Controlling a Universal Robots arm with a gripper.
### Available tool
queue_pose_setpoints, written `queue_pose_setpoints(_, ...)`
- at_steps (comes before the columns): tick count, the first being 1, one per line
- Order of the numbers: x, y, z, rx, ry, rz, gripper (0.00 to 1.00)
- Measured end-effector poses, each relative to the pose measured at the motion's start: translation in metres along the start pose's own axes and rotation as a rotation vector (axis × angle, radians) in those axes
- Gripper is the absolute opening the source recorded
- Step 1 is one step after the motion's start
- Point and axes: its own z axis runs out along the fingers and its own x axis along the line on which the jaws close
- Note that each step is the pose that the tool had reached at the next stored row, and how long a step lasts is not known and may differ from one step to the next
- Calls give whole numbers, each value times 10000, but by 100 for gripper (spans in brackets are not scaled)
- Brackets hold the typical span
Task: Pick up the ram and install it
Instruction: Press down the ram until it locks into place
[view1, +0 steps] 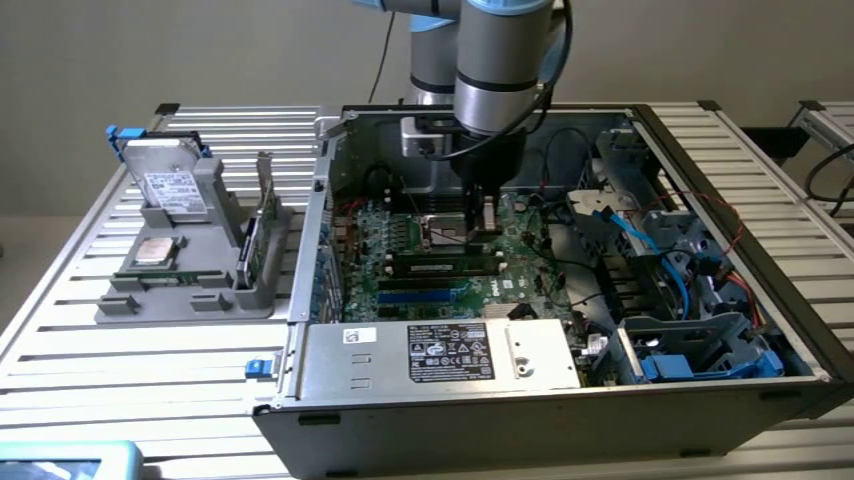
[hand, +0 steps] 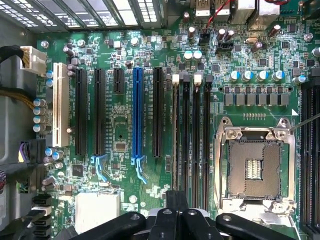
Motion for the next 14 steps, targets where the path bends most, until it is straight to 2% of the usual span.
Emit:
queue_pose_setpoints(1, 0, -2, 1, 20, 4, 2, 11)
queue_pose_setpoints(2, -1, -3, 3, 64, 11, 7, 11)
queue_pose_setpoints(5, -4, -5, 13, 239, 22, 21, 11)
queue_pose_setpoints(6, -5, -5, 17, 270, 22, 25, 11)
queue_pose_setpoints(14, -21, -4, 46, 283, 81, 26, 11)
